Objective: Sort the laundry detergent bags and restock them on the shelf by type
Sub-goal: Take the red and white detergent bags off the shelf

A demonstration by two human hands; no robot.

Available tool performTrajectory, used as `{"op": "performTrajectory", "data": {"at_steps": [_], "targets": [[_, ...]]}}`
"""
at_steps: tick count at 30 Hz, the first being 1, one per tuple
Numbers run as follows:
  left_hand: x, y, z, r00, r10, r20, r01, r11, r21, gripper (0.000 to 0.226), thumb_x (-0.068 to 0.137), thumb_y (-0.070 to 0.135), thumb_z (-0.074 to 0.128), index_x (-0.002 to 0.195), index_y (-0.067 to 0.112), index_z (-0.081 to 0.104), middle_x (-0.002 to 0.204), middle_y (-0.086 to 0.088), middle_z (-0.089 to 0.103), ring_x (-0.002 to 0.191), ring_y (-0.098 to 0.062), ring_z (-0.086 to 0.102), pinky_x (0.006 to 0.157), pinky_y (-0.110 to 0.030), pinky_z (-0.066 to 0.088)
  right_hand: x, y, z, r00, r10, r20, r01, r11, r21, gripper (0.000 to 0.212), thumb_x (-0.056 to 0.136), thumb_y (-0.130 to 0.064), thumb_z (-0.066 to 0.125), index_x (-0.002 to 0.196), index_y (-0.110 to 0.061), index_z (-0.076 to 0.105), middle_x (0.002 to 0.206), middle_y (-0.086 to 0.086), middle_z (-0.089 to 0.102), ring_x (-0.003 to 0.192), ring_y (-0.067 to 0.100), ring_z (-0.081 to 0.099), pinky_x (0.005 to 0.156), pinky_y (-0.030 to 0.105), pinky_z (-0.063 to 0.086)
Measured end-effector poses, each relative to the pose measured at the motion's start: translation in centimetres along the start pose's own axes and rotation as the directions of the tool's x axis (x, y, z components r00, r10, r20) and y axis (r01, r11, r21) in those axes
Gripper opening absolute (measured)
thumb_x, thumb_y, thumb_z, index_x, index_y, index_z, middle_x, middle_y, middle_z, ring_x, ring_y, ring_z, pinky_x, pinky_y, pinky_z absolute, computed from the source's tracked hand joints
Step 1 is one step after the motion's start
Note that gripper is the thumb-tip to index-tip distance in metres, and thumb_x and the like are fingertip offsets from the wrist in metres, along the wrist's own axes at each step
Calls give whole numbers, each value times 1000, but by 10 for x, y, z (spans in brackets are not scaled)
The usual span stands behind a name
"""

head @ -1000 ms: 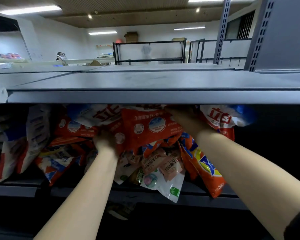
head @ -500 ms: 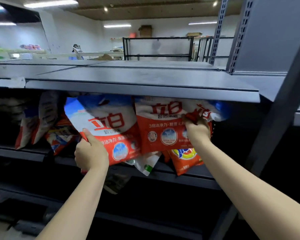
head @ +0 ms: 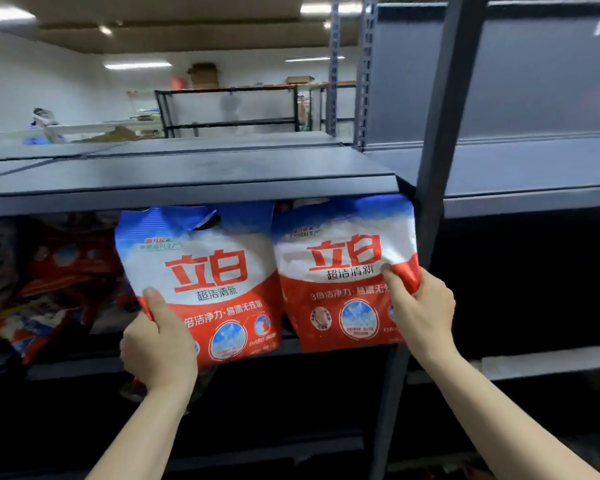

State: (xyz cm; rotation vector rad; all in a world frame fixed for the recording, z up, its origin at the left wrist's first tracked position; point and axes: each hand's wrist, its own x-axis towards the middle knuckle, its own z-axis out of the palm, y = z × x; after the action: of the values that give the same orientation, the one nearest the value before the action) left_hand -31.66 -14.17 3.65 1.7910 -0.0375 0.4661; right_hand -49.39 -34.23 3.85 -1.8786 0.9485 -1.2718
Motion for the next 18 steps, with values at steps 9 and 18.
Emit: {"op": "performTrajectory", "data": {"at_steps": [9, 18], "targets": [[-50, 22, 0, 939, 130, 318, -82, 984, -158, 49, 102, 35, 33, 73, 3, 56, 67, -7, 56, 62, -26, 56, 69, -33, 43, -48, 31, -96, 923, 98, -372, -92, 995, 35, 33, 89, -36, 63, 64, -16, 57, 65, -3, 66, 62, 13, 65, 61, 27, 51], [-138, 85, 31, 819, 272, 505, -66, 919, -388, 47, 102, 32, 36, 66, 7, 54, 60, 0, 53, 57, -17, 55, 59, -27, 44, -57, 53, -207, 716, 78, -694, -209, 972, -106, 38, 81, -58, 56, 67, -23, 60, 74, 5, 70, 75, 31, 67, 72, 45, 54]]}}
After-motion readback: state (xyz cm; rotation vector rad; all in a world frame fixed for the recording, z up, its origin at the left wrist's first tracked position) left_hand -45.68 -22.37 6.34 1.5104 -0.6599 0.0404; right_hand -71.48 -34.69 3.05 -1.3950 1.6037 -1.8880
